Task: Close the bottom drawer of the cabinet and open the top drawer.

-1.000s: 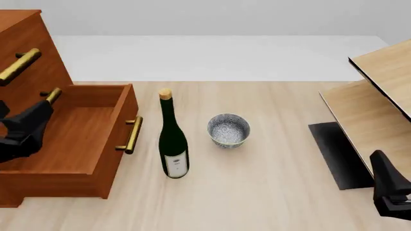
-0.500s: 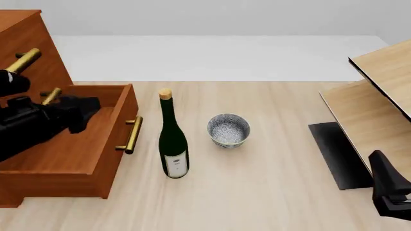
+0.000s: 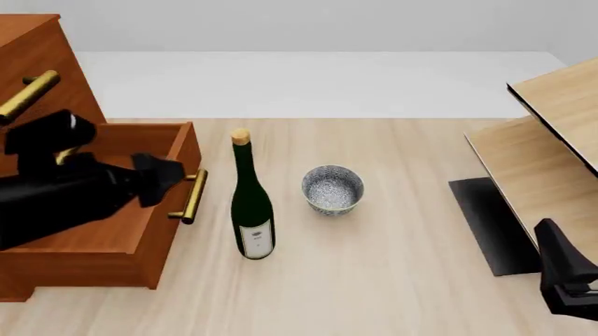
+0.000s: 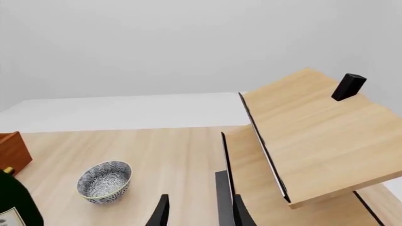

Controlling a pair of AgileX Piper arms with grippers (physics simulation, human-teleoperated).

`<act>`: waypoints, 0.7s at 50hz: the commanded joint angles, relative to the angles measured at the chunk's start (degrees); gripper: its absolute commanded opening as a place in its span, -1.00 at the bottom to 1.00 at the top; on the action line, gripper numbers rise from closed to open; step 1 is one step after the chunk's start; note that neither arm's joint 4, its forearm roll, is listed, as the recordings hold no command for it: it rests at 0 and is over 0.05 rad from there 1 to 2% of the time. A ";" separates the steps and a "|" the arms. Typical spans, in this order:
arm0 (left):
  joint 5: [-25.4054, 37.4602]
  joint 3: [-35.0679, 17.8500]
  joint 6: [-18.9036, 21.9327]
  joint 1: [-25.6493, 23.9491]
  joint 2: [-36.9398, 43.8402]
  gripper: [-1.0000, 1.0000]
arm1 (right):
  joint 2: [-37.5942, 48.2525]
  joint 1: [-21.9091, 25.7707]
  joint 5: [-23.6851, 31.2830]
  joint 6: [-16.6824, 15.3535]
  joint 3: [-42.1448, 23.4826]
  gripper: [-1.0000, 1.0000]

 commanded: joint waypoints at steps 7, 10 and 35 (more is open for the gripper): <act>1.04 0.41 -2.41 -3.03 1.74 1.00 | -0.10 0.27 0.16 0.37 0.00 1.00; 0.85 1.28 -3.12 -3.24 1.83 1.00 | -0.13 0.28 0.18 0.49 0.00 1.00; -1.99 7.30 -8.58 -5.00 2.90 1.00 | 0.60 0.34 -0.39 0.98 0.00 1.00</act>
